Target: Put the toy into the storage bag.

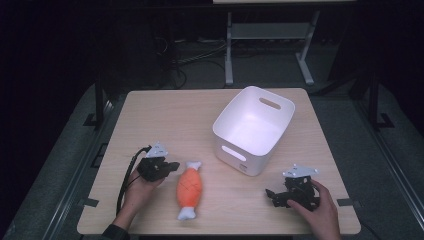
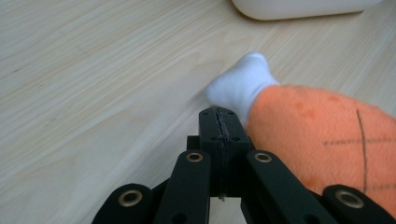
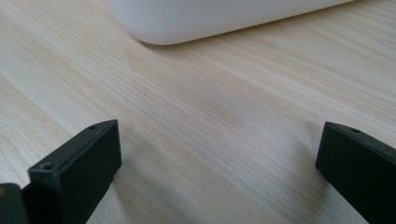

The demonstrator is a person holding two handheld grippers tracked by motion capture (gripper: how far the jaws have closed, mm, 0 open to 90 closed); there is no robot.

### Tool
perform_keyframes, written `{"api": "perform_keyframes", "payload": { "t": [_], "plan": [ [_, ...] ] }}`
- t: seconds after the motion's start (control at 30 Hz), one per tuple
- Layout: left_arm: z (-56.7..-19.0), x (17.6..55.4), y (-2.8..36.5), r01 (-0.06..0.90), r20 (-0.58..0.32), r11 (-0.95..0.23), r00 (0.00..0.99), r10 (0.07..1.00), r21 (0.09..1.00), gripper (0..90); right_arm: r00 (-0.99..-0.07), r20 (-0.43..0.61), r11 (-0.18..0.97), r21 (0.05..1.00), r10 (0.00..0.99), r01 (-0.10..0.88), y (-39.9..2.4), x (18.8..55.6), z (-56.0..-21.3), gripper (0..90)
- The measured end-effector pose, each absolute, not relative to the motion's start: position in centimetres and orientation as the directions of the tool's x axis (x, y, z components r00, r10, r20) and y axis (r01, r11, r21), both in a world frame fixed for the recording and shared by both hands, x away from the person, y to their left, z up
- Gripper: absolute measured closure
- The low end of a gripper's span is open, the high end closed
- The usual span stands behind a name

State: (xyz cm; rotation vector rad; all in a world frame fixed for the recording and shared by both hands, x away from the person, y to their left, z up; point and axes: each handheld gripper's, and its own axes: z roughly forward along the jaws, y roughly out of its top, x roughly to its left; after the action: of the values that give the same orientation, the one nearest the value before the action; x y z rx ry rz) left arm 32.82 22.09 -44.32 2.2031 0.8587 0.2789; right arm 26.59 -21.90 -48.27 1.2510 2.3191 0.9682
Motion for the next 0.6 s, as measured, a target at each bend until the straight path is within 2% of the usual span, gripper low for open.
{"api": "perform_keyframes", "payload": {
  "t": [0.6],
  "plan": [
    [-44.9, 34.0, 18.5, 0.469, -0.049, -0.553, 0.791, 0.61, 0.689, 89.5, -0.559, 0.028, 0.383, 0.7, 0.829, 0.603, -21.9, 26.6, -48.3, 0.0]
  ]
}}
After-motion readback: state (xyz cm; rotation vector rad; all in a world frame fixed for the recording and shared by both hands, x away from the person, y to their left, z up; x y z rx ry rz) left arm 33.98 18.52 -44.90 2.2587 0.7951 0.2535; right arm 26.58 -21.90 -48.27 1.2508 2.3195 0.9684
